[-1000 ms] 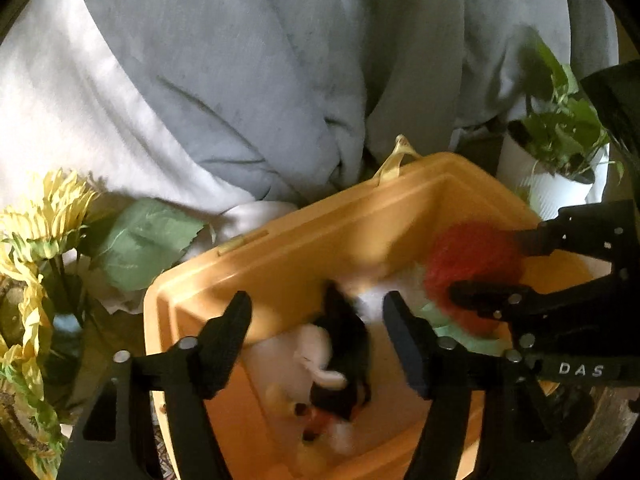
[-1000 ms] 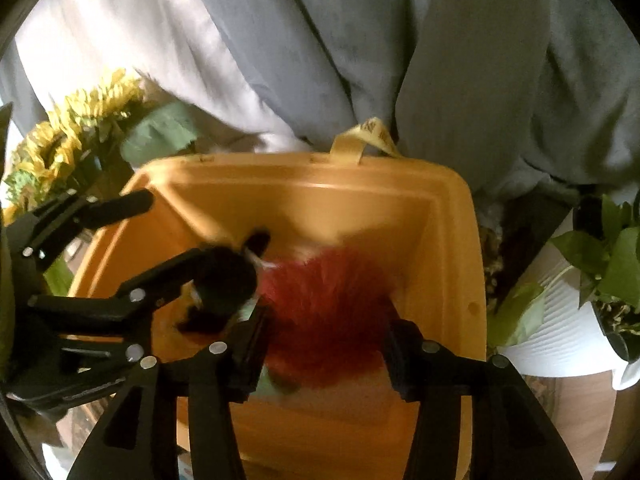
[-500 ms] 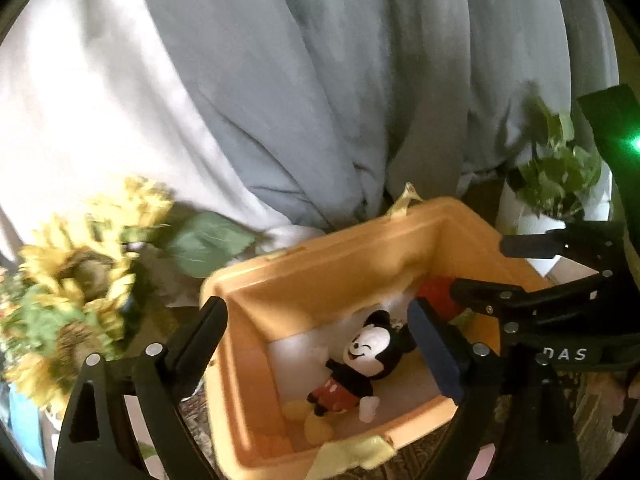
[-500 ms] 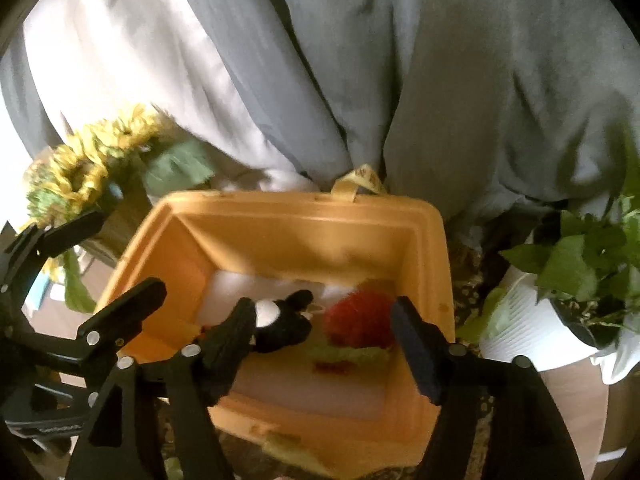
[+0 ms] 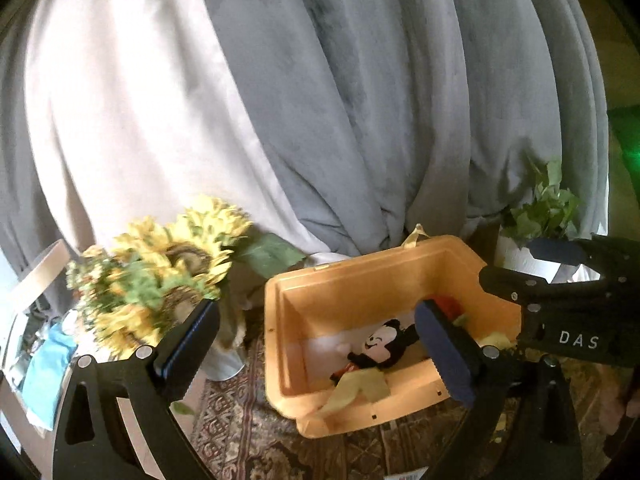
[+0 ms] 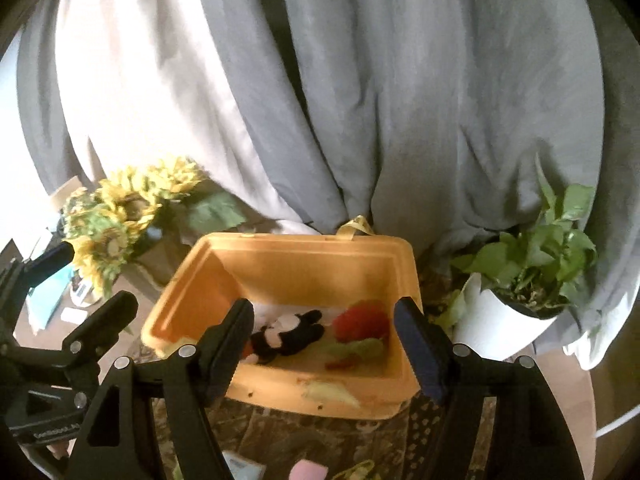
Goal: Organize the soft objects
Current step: 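Open both grippers to drop Mickey and the pompom into the orange crate, then withdraw both tools from the crate back over the rug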
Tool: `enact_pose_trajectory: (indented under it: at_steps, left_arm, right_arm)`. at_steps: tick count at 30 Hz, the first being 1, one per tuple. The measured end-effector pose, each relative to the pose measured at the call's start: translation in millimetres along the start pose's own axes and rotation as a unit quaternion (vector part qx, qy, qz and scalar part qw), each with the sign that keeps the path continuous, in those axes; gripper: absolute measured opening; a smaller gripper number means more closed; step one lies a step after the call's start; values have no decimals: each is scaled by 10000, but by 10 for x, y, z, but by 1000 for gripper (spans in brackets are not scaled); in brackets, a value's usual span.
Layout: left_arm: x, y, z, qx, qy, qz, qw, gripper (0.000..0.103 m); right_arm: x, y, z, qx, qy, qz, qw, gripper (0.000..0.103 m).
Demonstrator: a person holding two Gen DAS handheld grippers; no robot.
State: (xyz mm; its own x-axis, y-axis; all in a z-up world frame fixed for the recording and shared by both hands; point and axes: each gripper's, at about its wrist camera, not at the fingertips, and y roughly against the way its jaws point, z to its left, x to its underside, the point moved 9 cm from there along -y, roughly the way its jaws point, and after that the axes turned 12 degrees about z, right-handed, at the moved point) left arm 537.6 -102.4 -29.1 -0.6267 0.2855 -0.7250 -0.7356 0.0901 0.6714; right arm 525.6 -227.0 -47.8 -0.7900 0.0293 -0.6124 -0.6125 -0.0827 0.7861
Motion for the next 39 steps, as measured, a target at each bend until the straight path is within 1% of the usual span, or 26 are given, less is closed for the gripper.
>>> enact_pose_trajectory:
  at_steps: [4, 7, 12, 17, 21, 26, 29, 33, 39]
  left_arm:
    - [112, 266, 53, -171, 101, -151, 9997, 103]
    - [224, 450, 98, -264, 180, -257, 9992, 103]
    - [463, 662, 182, -461, 253, -320, 9981, 103]
    - [728, 782, 263, -430, 416, -231, 9979, 103]
    - [918, 887, 278, -394, 435, -297, 9978, 103]
    - [1116, 1005, 255, -327, 443, -410, 9976, 103]
    - [1242, 1045, 251, -290, 474, -406, 9976, 103]
    - [1434, 1050, 234, -263, 465, -318, 9981, 103]
    - [1688, 976, 186, -103, 373, -125, 9992, 103]
  right_arm:
    - [140, 206, 108, 12, 63, -180, 9998, 73]
    - [236, 348, 160, 71, 45, -340, 9994, 73]
    - [445, 570, 220, 433, 74, -586, 9973, 73]
    - [658, 708, 321, 506, 84, -677, 9964, 73]
    - [856, 800, 392, 509, 116, -744, 9959, 73]
    - [1101, 808, 468, 354, 62, -606, 9975, 73]
    - [1254, 777, 493, 300, -4, -487, 9984, 73]
    - [1449, 721, 532, 247, -12, -328, 9992, 73]
    - [1703, 625, 597, 269, 51, -96, 9996, 73]
